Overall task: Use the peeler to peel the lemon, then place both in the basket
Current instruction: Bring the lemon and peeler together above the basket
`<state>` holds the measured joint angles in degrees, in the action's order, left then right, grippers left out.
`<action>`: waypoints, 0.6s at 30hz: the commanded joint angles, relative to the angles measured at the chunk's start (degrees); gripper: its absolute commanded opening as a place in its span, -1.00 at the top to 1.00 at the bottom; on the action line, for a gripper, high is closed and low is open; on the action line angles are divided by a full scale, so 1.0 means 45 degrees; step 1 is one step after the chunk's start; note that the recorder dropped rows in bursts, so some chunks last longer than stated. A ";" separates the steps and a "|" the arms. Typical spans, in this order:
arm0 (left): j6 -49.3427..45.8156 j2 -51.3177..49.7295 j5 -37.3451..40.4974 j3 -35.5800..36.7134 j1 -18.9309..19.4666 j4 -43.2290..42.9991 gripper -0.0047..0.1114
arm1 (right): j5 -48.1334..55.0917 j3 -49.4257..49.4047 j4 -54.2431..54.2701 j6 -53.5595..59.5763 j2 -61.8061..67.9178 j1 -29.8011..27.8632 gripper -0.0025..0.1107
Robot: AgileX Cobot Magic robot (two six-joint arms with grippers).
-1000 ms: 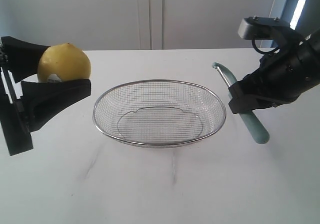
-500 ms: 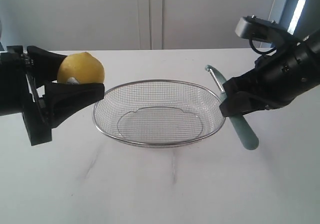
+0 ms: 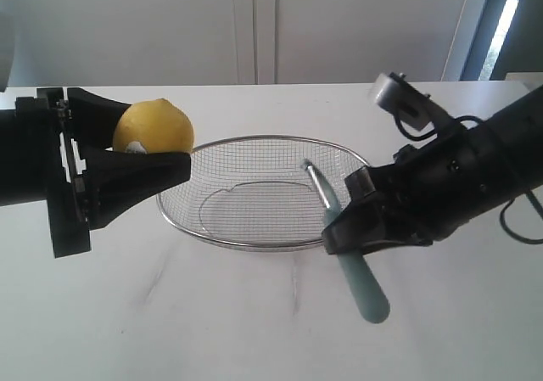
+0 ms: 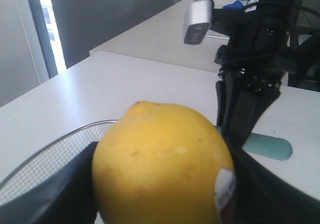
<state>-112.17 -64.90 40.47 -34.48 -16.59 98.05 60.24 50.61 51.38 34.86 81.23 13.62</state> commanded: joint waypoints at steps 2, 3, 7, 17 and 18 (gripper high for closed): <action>-0.2044 0.0021 0.0358 -0.0092 -0.0019 0.0421 0.92 | 0.0119 -0.0479 0.1899 0.1402 0.0016 0.0903 0.96; -0.2044 0.0021 0.0383 -0.0092 -0.0019 0.0421 0.92 | 0.0091 -0.0479 0.2132 0.1530 0.0016 0.1067 0.96; -0.2044 0.0021 0.0383 -0.0092 -0.0019 0.0421 0.92 | -0.0190 -0.0479 0.3053 0.2025 0.0016 0.1668 0.96; -0.2044 0.0021 0.0959 -0.0092 -0.0019 0.0421 0.92 | -0.1605 -0.0479 0.4526 0.1998 0.0937 0.3181 0.96; -0.2044 0.0021 0.0930 -0.0092 -0.0019 0.0421 0.92 | -0.1605 -0.0479 0.4590 0.1998 0.1006 0.3183 0.96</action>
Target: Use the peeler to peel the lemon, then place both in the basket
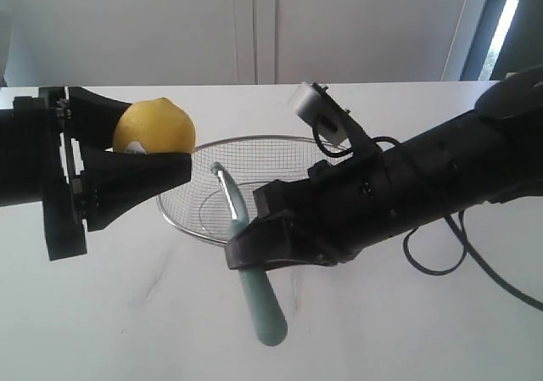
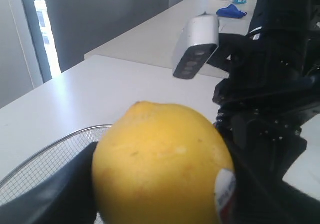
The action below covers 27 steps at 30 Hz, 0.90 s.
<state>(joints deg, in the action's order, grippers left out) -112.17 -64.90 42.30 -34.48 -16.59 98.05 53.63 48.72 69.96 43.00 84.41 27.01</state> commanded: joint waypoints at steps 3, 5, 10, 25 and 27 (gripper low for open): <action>-0.2044 0.0021 0.0380 -0.0092 -0.0019 0.0421 0.92 | -0.0135 -0.0059 0.0610 0.0165 0.0438 0.0209 0.96; -0.2044 0.0021 0.0380 -0.0092 -0.0019 0.0421 0.92 | -0.0082 -0.0059 0.0797 0.0164 0.0438 0.0209 0.96; -0.2044 0.0021 -0.0115 -0.0092 -0.0019 0.0421 0.92 | 0.0528 -0.0059 0.1734 0.0164 0.0438 0.0209 0.96; -0.2044 -0.0544 -0.0019 -0.0092 -0.0019 0.0374 0.92 | 0.1015 -0.0059 0.2009 0.0188 0.0438 0.0209 0.96; -0.2044 -0.0570 -0.0024 -0.0092 -0.0019 0.0374 0.92 | 0.1015 -0.0059 0.2009 0.0213 0.0438 0.0209 0.96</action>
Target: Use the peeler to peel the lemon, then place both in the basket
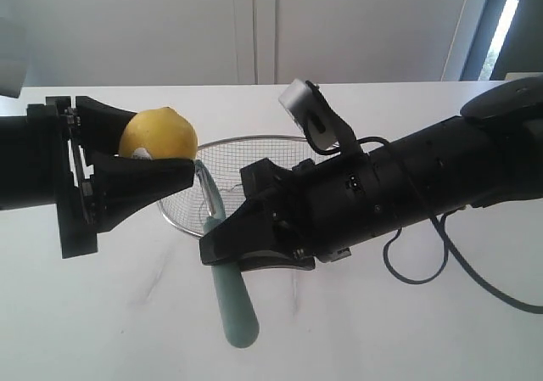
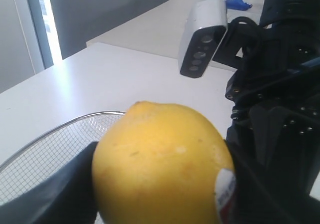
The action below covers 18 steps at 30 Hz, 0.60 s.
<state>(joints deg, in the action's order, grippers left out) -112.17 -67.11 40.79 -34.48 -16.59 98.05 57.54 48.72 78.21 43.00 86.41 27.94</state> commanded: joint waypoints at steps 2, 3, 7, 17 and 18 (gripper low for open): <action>-0.2044 -0.0078 0.0313 -0.0092 -0.0019 0.0374 0.92 | 0.0147 -0.0059 0.0176 0.0213 -0.0005 0.0001 0.96; -0.2044 -0.0078 0.0313 -0.0092 -0.0019 0.0374 0.92 | 0.0147 -0.0059 0.0176 0.0236 -0.0005 0.0001 0.96; -0.2044 -0.0078 0.0313 -0.0092 -0.0019 0.0374 0.92 | 0.0147 -0.0059 0.0276 0.0303 -0.0005 0.0001 0.96; -0.2044 -0.0075 0.0313 -0.0092 -0.0019 0.0102 0.92 | 0.0119 -0.0059 0.0457 0.0397 -0.0005 0.0001 0.96; -0.2044 -0.0075 0.0313 -0.0092 -0.0019 0.0102 0.92 | 0.0119 -0.0059 0.0457 0.0397 -0.0005 0.0001 0.96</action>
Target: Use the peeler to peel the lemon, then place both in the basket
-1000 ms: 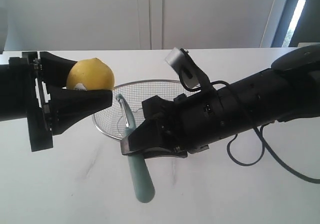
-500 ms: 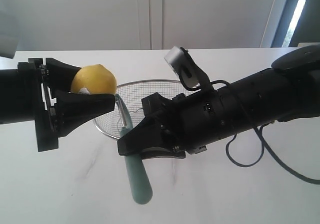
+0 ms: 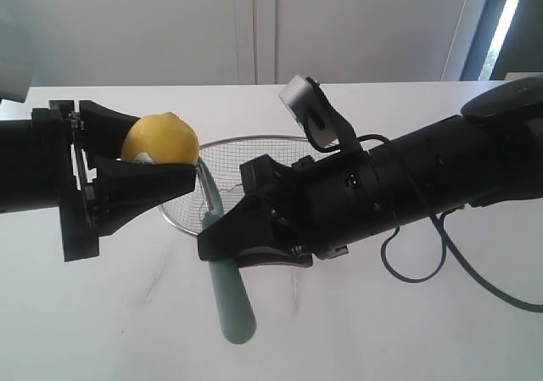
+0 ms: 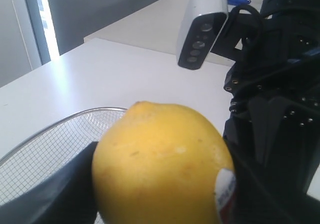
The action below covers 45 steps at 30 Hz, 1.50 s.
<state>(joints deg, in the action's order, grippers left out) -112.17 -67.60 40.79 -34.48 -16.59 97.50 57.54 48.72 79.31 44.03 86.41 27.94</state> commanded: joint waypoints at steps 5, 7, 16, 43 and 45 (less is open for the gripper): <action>-0.2044 0.0001 0.0278 -0.0092 -0.0019 0.0219 0.92 | 0.0097 -0.0059 0.0234 0.0169 -0.0005 0.0001 0.96; -0.2044 -0.0188 0.0278 -0.0092 -0.0019 0.0219 0.92 | 0.0097 -0.0059 0.0234 0.0169 -0.0005 0.0001 0.96; -0.2044 -0.0696 0.0330 -0.0141 -0.0019 0.0302 0.92 | 0.0097 -0.0059 0.0234 0.0169 -0.0005 0.0001 0.96; -0.2044 -0.0672 0.0522 -0.0367 -0.0019 0.0302 0.92 | -0.0543 0.0430 0.0325 0.0516 -0.1033 -0.0029 0.96; -0.2044 -0.0672 0.0529 -0.0367 -0.0019 0.0275 0.92 | -0.0607 0.0430 0.0328 0.0516 -0.1033 -0.0029 0.96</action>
<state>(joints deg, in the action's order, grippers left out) -112.17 -70.88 42.36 -35.84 -16.59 98.46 54.50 50.14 79.36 45.13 82.47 27.94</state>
